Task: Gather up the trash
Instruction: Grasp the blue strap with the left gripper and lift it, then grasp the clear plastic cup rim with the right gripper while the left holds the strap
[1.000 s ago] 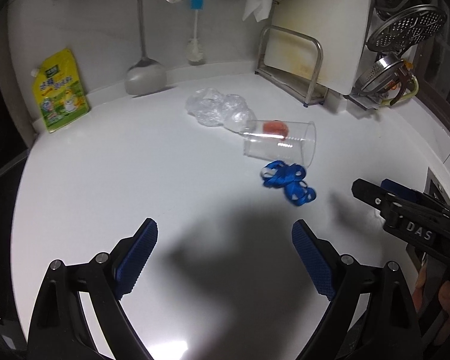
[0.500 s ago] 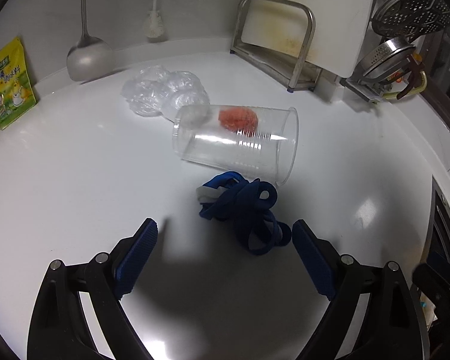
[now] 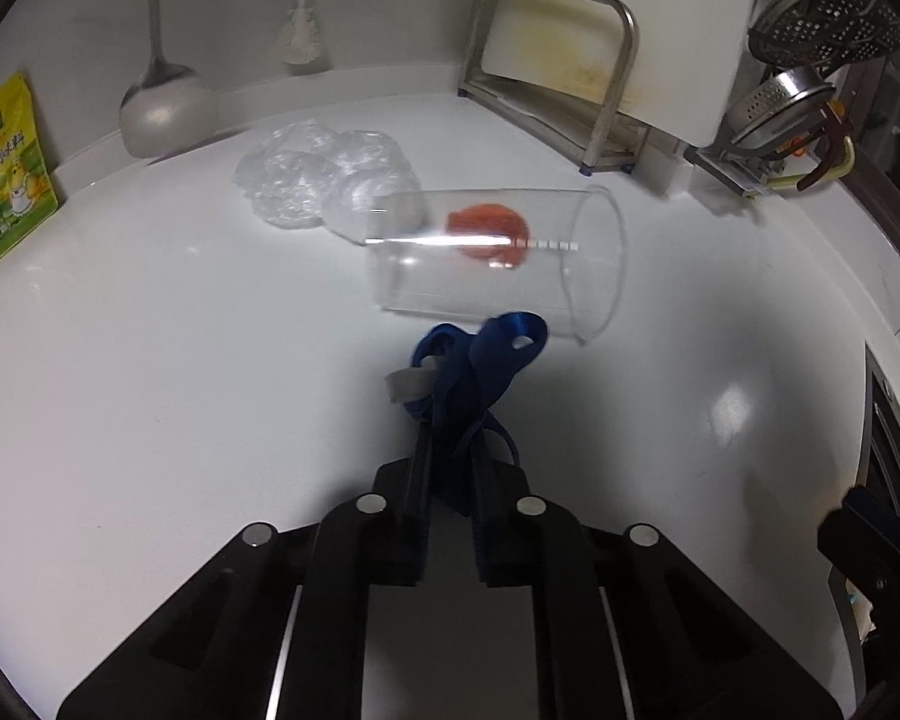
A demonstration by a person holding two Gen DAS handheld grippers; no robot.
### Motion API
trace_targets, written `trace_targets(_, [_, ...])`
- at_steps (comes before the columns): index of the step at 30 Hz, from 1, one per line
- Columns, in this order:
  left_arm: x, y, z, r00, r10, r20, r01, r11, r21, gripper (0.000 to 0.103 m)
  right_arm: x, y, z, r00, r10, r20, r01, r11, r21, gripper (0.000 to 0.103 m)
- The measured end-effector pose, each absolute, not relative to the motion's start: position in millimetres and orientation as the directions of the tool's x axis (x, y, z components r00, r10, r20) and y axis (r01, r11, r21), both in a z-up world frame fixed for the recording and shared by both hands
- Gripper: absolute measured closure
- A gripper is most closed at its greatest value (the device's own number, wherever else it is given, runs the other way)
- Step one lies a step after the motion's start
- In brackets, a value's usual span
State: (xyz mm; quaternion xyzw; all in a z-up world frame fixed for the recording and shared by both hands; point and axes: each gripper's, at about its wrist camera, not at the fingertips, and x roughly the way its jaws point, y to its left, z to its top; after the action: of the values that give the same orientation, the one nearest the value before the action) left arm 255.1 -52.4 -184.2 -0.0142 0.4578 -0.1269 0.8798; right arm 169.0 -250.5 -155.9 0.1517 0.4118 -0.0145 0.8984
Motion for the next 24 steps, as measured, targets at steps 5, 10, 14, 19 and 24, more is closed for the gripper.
trace_targets(5, [254.5,-23.2,-177.7,0.569,-0.202,-0.797,0.195,0.975,-0.108,0.093,199.1,-230.4,-154.6,0.677,0.17,-0.716,0.061,0.957,0.284,0.034])
trace_targets(10, [250.0,6.6,-170.9,0.603,-0.152,-0.783,0.186,0.981,-0.047,0.093,234.4,-211.7,-154.9,0.672,0.247,-0.698,-0.044,0.954,0.296,0.034])
trace_targets(14, [244.3,28.6,-168.7,0.611,-0.125,-0.781,0.173,0.985,-0.022,0.093,256.8,-199.4,-157.6,0.66,0.293,-0.692,-0.1,0.947,0.306,0.034])
trace_targets(19, [243.6,49.8,-167.0,0.604,-0.108,-0.789,0.144,0.989,-0.025,0.093,279.2,-175.6,-162.7,0.634,0.355,-0.687,-0.175,0.931,0.32,0.034])
trace_targets(24, [243.8,64.7,-166.0,0.602,-0.088,-0.794,0.121,0.992,-0.019,0.093,300.3,-153.4,-167.8,0.611,0.397,-0.685,-0.217,0.916,0.338,0.035])
